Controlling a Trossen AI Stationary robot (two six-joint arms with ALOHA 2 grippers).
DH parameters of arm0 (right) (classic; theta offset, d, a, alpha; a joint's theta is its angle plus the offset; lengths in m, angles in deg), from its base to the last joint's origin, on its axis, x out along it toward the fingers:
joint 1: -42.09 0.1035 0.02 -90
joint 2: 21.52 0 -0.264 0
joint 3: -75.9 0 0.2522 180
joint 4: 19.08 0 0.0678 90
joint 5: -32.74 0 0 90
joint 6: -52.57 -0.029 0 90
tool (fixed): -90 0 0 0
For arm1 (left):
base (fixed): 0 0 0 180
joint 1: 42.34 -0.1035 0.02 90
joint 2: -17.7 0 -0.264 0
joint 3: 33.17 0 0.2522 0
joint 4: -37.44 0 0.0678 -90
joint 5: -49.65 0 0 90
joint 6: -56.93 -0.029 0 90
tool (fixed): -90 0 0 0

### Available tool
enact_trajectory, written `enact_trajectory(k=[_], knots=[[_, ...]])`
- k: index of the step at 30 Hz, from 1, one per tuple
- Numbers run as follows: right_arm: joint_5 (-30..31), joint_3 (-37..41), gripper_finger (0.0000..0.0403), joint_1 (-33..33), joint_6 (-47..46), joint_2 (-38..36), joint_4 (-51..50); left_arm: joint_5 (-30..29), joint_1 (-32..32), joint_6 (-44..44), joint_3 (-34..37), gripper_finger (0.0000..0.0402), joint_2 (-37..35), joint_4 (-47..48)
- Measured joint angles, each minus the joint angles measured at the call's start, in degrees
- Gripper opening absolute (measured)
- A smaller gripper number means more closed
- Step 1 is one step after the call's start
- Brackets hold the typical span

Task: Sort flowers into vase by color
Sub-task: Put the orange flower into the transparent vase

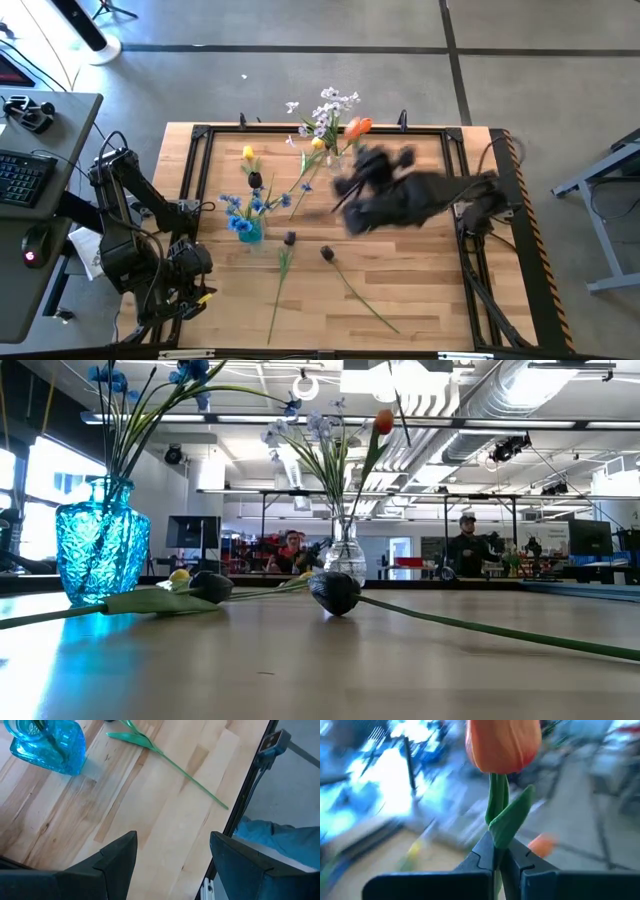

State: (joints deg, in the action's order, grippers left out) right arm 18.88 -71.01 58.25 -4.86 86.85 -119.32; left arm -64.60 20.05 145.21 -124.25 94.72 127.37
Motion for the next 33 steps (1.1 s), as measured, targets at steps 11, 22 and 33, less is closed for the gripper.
enact_trajectory(k=[11,22,33], knots=[[-34.4,0.0,0.0001,-14.2,40.1,-1.2,29.2,-0.5,0.0,0.1,0.0,0.0237,-0.1,0.1],[-49.3,3.4,0.0000,-27.5,56.3,-1.0,48.0,0.0,-0.3,5.1,0.0,0.0237,-0.1,0.5],[-51.3,32.5,0.0000,-29.7,57.2,-12.0,71.9,0.0,-0.3,15.4,0.0,0.0237,-0.1,1.0]])
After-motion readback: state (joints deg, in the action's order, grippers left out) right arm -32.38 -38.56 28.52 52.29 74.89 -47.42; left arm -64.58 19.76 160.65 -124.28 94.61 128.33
